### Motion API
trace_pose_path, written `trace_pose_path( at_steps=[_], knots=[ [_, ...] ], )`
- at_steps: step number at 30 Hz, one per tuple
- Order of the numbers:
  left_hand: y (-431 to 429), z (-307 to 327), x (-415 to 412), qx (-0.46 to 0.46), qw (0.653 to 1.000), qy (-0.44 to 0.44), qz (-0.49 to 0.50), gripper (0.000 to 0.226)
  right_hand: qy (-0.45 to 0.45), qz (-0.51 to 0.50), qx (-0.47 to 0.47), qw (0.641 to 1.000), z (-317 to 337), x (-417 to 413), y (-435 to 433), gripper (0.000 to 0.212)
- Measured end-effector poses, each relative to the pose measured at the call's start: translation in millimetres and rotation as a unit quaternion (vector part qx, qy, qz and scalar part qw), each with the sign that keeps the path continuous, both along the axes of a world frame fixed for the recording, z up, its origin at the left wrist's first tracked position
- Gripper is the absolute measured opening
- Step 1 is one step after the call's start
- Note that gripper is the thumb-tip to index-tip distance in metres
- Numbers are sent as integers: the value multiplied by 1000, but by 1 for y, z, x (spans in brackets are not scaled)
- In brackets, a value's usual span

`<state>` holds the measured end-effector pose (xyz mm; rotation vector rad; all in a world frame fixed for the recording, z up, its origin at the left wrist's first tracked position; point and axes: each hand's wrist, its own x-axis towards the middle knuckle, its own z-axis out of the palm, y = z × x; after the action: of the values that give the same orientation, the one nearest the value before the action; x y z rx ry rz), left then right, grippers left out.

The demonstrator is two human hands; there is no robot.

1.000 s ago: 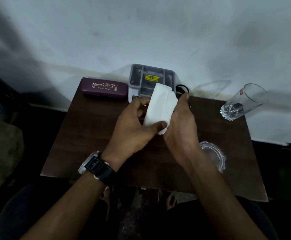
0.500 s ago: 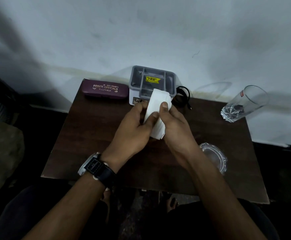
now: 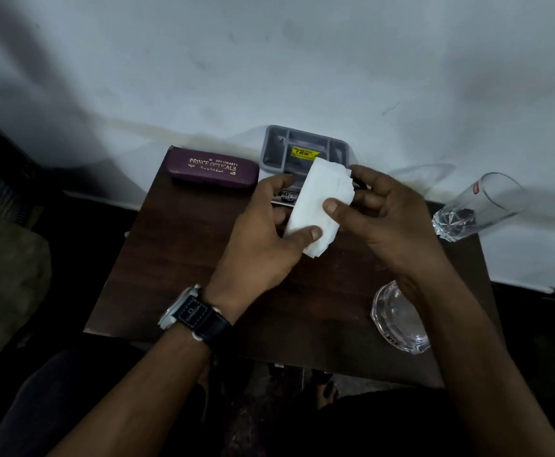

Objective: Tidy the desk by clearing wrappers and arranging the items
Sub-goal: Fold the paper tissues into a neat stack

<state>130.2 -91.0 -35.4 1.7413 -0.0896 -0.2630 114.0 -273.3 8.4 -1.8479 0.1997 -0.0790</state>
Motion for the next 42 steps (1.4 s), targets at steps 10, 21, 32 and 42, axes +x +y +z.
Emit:
trace_pose_path(
  at_steps=[10,21,32,42],
  knots=[
    [7,2,4,86,994,20,64,83,-111,-49,-52,991,32,69,-24,57],
    [4,0,4,129,989,37,58,74,-194,-58,-168,965,10,121,-7,50],
    [5,-1,4,131,989,28,58,68,-237,-114,-164,951,-1,122,-3,46],
    [3,1,3,134,989,30,56,69,-201,-64,-157,965,-15,126,9,49]
  ],
)
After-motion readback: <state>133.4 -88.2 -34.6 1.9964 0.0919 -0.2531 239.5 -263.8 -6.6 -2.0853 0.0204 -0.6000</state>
